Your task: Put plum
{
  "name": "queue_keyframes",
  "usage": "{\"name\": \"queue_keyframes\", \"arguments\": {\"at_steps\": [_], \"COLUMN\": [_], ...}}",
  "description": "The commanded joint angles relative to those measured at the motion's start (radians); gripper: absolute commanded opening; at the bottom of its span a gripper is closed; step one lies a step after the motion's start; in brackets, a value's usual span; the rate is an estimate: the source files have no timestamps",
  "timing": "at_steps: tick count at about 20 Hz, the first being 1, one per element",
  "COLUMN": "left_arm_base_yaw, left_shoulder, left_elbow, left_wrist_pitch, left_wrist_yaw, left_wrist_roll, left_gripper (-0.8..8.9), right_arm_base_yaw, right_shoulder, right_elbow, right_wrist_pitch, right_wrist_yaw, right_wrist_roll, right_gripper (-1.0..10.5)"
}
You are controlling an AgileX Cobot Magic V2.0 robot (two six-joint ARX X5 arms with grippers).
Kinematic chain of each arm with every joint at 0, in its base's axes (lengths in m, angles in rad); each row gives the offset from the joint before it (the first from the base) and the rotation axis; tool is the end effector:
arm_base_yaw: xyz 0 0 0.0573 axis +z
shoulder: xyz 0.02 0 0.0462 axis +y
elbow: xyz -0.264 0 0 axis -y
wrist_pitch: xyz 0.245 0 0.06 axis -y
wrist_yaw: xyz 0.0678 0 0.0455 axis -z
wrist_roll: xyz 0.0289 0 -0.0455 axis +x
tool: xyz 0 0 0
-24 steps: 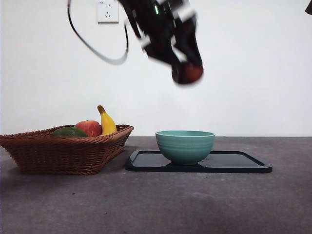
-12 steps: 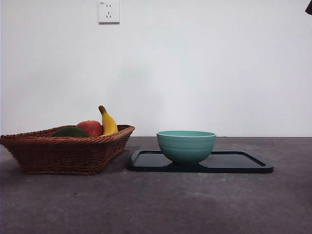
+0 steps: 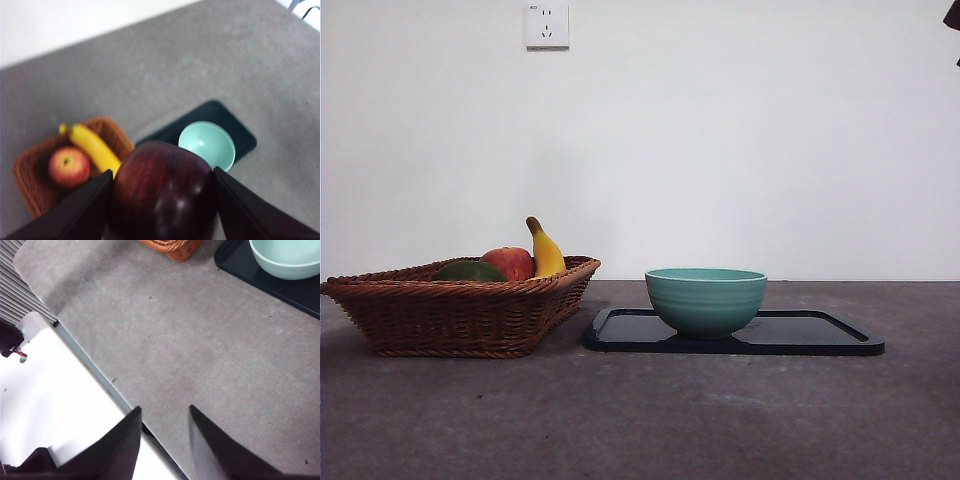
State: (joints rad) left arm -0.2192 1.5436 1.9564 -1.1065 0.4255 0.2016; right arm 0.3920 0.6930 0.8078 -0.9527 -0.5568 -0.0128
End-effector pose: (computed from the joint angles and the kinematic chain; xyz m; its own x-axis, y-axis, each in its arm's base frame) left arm 0.2761 -0.0737 0.4605 0.5938 -0.5552 -0.5824 0.6225 0.7756 -0.1046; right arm 0.1006 0.0581 0.2912 0.3230 0.7054 -0.6310 -0.6598 0.6458 0.3842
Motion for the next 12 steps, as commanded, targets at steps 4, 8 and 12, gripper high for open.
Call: {"name": "queue_keyframes", "arguments": {"at_steps": [4,8,12], "left_arm_base_yaw": [0.031,0.033,0.035], "left_shoulder": [-0.035,-0.043,-0.043], "left_elbow": [-0.224,-0.443,-0.635], "left_wrist_pitch": [0.076,0.23,0.396], "left_wrist_yaw": [0.013,0.013,0.01], "left_wrist_roll": [0.015,-0.002,-0.017], "left_gripper": [2.44,2.44,2.44], "right_arm_base_yaw": [0.005,0.005,0.005], "right_shoulder": [0.002,0.002,0.002], "right_elbow": [0.008,0.009,0.009], "right_wrist_pitch": [0.01,0.01,0.009], "right_wrist_yaw": [-0.004,-0.004,-0.004], "right_wrist_roll": [-0.023,-0.023,-0.023], "right_gripper": [1.5,1.5,1.5]}}
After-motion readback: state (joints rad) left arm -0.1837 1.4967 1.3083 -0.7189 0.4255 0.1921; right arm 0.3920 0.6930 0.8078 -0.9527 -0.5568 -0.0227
